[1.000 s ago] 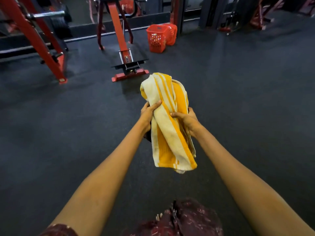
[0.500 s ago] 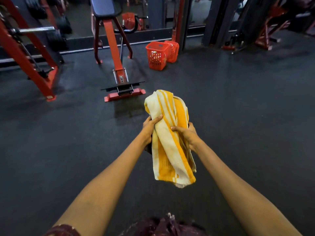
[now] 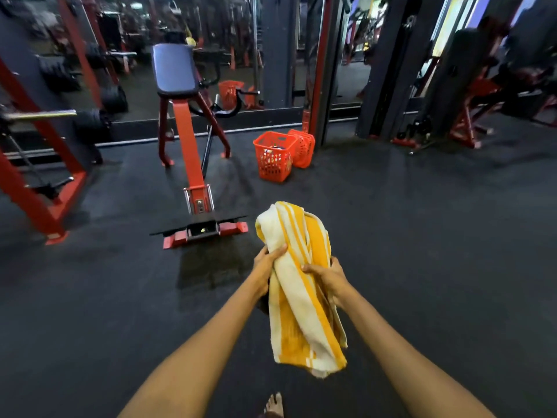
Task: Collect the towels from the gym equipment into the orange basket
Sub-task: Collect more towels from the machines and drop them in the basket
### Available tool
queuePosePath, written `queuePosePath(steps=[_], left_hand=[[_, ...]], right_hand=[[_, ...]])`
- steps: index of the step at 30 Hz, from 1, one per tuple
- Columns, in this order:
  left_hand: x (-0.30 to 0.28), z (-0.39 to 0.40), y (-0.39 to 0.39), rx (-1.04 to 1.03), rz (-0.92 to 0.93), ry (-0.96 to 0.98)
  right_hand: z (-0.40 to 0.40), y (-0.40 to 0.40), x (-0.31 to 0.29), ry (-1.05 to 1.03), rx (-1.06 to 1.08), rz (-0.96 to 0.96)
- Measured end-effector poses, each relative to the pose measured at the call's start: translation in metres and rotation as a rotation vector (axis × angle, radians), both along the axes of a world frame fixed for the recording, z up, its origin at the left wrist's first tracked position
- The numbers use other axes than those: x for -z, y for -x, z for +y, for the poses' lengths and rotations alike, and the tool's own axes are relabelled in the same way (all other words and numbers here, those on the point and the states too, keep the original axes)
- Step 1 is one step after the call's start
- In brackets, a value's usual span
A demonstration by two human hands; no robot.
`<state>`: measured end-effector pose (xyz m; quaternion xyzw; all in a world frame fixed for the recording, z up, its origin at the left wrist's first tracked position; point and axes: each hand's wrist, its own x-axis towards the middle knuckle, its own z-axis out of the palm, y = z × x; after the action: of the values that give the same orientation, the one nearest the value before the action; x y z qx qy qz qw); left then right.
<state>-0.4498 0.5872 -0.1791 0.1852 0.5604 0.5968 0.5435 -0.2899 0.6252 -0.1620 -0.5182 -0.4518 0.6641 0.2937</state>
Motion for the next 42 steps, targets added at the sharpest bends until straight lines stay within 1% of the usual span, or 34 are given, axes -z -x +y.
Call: queuePosePath(steps=[2, 6, 11, 16, 17, 18, 21, 23, 27, 36, 37, 38, 42], left_hand=[[-0.007, 0.021, 0.01, 0.008, 0.017, -0.024], [-0.017, 0.123, 0.045, 0.034, 0.038, -0.047], [-0.02, 0.232, 0.075, 0.077, 0.048, -0.03], [-0.01, 0.351, 0.099, 0.051, 0.055, -0.035], [-0.009, 0.384, 0.103, 0.036, 0.052, -0.039], [-0.008, 0.4, 0.106, 0.033, 0.048, -0.043], [-0.014, 0.471, 0.114, -0.003, 0.04, -0.037], [-0.022, 0.525, 0.12, -0.034, 0.021, -0.031], [-0.026, 0.605, 0.133, -0.066, -0.009, -0.026], [-0.005, 0.786, 0.178, -0.109, -0.097, -0.022], [-0.005, 0.815, 0.186, -0.114, -0.108, -0.026], [-0.003, 0.827, 0.188, -0.109, -0.115, -0.024], [-0.005, 0.911, 0.214, -0.134, -0.156, -0.018]], right_hand=[[0.019, 0.008, -0.01, -0.016, 0.007, 0.007], [0.119, 0.04, -0.022, -0.05, 0.017, -0.007], [0.228, 0.069, -0.02, -0.002, -0.001, 0.015], [0.347, 0.094, -0.009, -0.005, -0.011, 0.017], [0.383, 0.099, -0.008, 0.001, -0.027, 0.031], [0.4, 0.101, -0.007, -0.002, -0.033, 0.023], [0.477, 0.111, -0.012, 0.004, -0.064, 0.011], [0.536, 0.118, -0.018, -0.012, -0.076, 0.013], [0.622, 0.133, -0.025, -0.028, -0.111, -0.015], [0.805, 0.18, -0.005, -0.029, -0.129, -0.042], [0.835, 0.189, -0.004, -0.027, -0.134, -0.04], [0.847, 0.192, -0.002, -0.022, -0.136, -0.051], [0.939, 0.219, -0.002, -0.014, -0.176, -0.045]])
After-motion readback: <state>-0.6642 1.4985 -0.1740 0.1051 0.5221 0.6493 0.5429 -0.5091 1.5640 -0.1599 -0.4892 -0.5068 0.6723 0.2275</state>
